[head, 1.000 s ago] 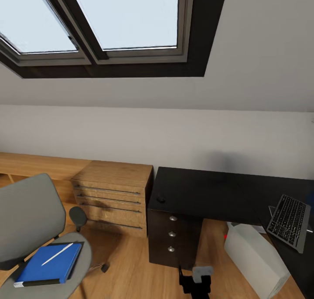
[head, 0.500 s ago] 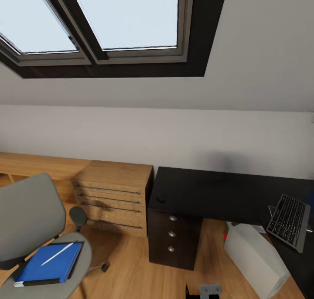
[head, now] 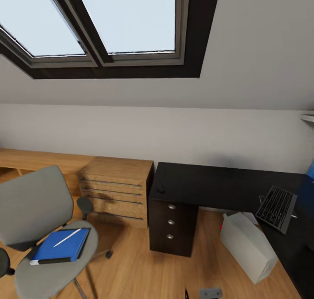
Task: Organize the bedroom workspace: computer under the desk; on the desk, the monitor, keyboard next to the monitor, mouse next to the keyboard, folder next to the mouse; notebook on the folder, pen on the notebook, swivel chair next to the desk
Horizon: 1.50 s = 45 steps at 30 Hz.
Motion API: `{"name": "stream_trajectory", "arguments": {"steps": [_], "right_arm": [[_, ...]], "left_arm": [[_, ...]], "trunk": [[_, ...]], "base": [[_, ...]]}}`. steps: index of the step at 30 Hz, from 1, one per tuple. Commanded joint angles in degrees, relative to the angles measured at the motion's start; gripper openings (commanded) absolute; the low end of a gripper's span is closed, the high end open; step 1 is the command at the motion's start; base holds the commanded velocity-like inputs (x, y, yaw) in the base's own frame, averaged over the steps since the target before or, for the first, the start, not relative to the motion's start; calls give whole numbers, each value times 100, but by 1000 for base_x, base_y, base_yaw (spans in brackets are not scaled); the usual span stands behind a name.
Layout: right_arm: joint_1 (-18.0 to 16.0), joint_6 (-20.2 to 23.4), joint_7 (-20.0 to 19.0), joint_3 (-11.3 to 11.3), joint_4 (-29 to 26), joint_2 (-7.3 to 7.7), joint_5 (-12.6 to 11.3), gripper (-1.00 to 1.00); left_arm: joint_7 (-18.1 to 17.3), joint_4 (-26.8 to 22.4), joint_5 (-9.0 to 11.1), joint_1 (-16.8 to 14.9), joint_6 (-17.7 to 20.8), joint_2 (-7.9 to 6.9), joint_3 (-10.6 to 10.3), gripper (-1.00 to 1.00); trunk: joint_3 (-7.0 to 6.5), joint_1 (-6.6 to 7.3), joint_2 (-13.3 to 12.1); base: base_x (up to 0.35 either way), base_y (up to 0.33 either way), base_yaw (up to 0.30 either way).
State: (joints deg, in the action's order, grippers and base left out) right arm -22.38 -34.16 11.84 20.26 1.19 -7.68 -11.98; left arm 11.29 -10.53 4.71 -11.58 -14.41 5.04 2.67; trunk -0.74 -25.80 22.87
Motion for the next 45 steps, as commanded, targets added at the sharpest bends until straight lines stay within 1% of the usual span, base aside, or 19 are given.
{"name": "stream_trajectory", "arguments": {"steps": [1,23,45], "right_arm": [[-4,-20,15,51,13,-5,-41,100],[-2,-28,11,55,13,-10,-30,100],[5,-3,11,49,13,2,-15,100]], "left_arm": [[-13,6,42,-2,-26,4,24,100],[4,7,47,-2,-35,4,30,100],[13,7,31,-2,-36,14,16,100]], "trunk": [[3,1,5],[3,1,5],[3,1,5]], "base": [[-340,0,0],[-342,-10,0],[-314,-193,0]]}}
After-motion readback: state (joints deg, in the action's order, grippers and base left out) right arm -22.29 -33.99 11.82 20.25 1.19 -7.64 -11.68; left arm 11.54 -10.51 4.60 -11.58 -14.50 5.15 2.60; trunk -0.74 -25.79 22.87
